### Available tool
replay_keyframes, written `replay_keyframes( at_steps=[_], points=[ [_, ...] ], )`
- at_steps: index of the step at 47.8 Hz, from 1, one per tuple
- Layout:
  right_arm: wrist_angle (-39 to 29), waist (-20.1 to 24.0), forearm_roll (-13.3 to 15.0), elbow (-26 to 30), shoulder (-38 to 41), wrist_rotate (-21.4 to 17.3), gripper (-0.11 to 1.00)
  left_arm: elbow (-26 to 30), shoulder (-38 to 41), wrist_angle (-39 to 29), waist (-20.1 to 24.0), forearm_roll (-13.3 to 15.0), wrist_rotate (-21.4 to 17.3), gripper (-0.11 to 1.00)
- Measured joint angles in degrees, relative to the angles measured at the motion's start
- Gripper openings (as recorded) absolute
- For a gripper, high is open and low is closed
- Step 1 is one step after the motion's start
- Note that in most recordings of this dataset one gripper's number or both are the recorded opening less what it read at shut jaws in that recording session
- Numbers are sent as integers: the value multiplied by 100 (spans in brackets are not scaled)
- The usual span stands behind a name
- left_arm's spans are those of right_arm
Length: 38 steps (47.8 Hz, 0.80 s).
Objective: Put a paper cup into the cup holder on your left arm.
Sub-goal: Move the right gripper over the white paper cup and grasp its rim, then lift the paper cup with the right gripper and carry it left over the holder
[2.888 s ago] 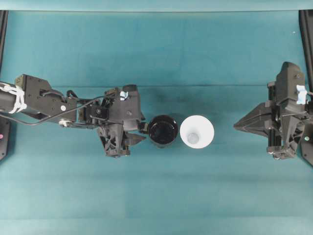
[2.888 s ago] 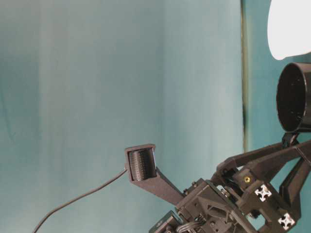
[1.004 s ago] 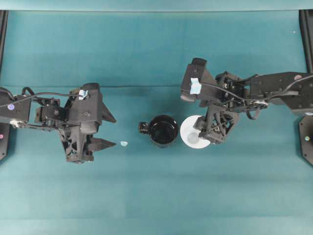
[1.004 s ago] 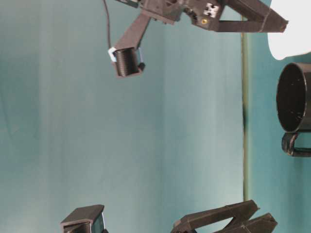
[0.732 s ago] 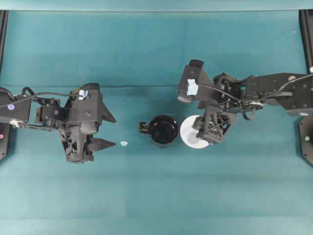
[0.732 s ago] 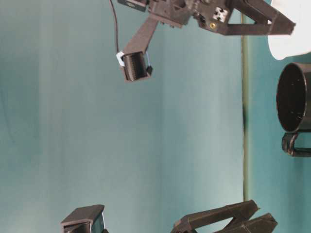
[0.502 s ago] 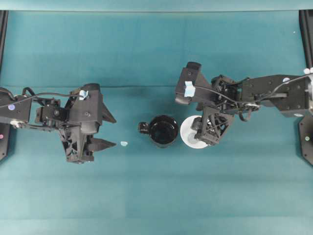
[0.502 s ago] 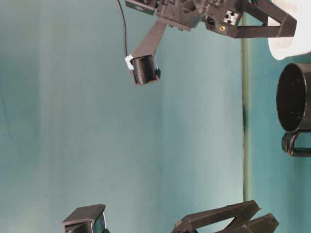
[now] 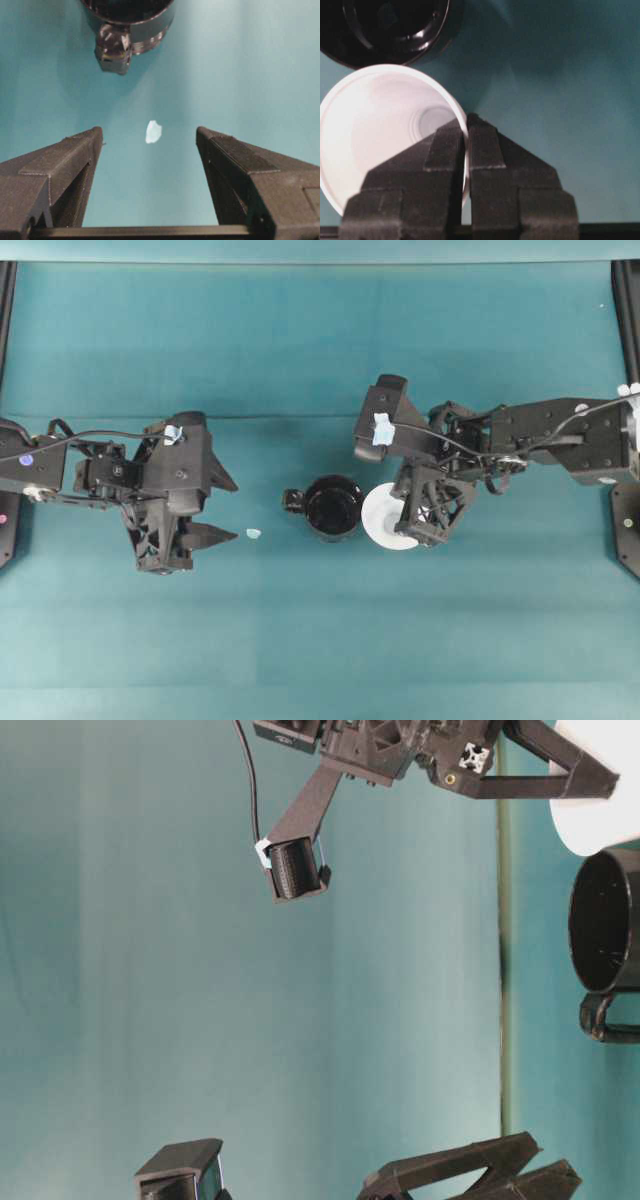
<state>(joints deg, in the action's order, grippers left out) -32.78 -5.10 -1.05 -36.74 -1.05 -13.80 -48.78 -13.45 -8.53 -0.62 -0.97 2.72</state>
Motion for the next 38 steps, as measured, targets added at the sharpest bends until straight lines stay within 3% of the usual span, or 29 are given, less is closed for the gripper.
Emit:
replay_keyframes(
  at_steps=[19, 38],
  points=[
    [-1222, -79, -88, 167, -738, -79, -2, 9, 9, 0, 0, 0, 0, 79],
    [-1213, -97, -185, 1037, -756, -510, -2, 9, 18, 0, 0, 0, 88, 79]
  ],
)
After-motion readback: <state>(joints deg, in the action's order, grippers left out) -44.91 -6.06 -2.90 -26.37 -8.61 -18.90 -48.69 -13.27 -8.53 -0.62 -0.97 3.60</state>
